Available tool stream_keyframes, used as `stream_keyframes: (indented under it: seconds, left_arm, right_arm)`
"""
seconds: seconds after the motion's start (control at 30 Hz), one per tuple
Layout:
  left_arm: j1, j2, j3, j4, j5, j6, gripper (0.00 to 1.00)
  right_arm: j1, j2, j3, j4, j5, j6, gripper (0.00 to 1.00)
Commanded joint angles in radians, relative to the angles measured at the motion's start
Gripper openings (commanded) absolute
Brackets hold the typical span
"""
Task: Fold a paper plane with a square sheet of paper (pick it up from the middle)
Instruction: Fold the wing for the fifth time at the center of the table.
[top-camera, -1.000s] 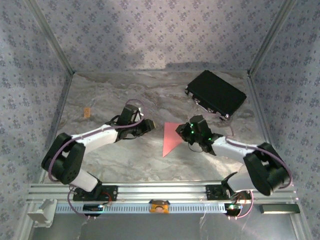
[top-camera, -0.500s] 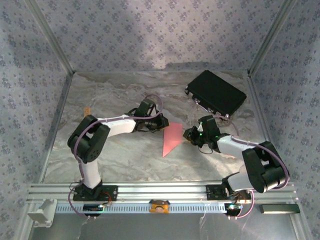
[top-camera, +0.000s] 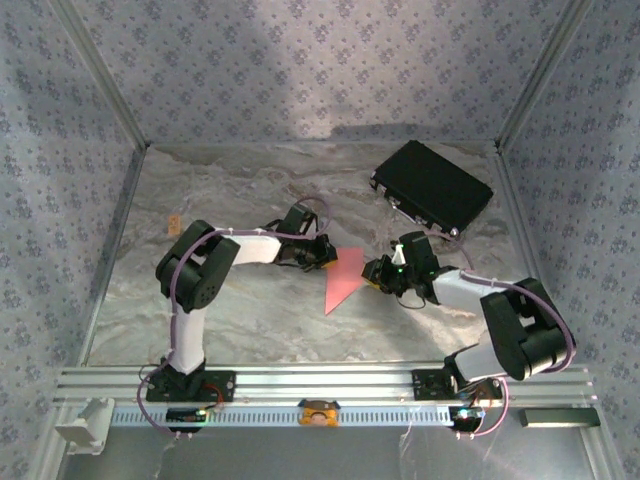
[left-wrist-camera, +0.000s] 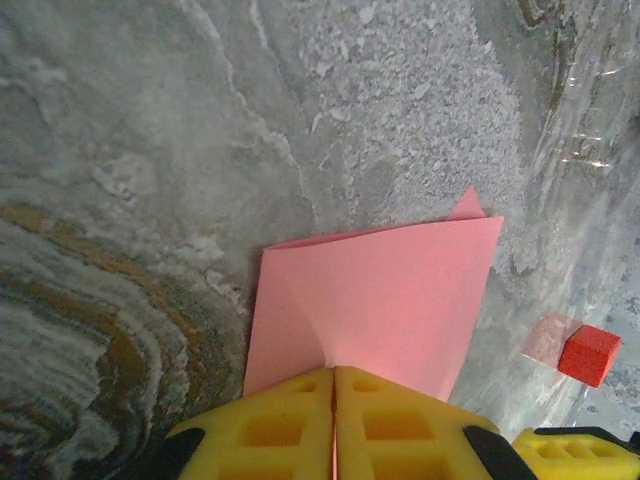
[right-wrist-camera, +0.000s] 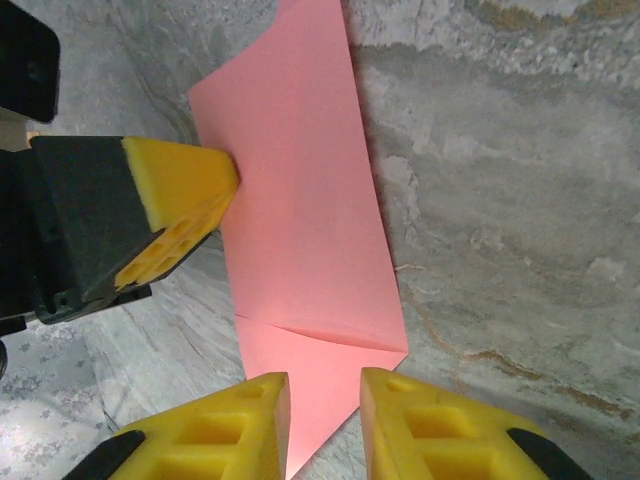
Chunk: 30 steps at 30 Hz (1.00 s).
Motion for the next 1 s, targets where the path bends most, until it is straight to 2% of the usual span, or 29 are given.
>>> stream_keyframes:
  seconds: [0.0, 0.1, 0.23, 0.37, 0.67, 0.97]
  left_arm:
    - [-0.003, 0.006, -0.043, -0.049, -0.021, 0.02, 0.08]
    - [-0.003, 0.0, -0.054, -0.047, -0.015, 0.026, 0.08]
    - [-0.003, -0.014, -0.071, -0.038, -0.006, 0.022, 0.08]
    - [-0.003, -0.025, -0.088, -0.034, -0.009, 0.016, 0.08]
    - [-0.003, -0.028, -0.1, -0.026, -0.018, 0.01, 0.08]
    - [0.0, -0.028, -0.1, -0.026, -0.018, 0.01, 0.07]
  right_arm:
    - [0.004, 0.015, 0.01, 0.008, -0.024, -0.025, 0.31]
    - [0.006, 0.035, 0.02, 0.0, -0.032, -0.03, 0.37]
    - [0.017, 0.076, 0.04, -0.005, -0.055, -0.03, 0.4]
    - [0.036, 0.107, 0.06, -0.018, -0.073, -0.017, 0.39]
    - [0.087, 0.031, 0.067, -0.149, -0.003, 0.049, 0.38]
    - [0.112, 0.111, 0.075, -0.058, -0.073, 0.116, 0.35]
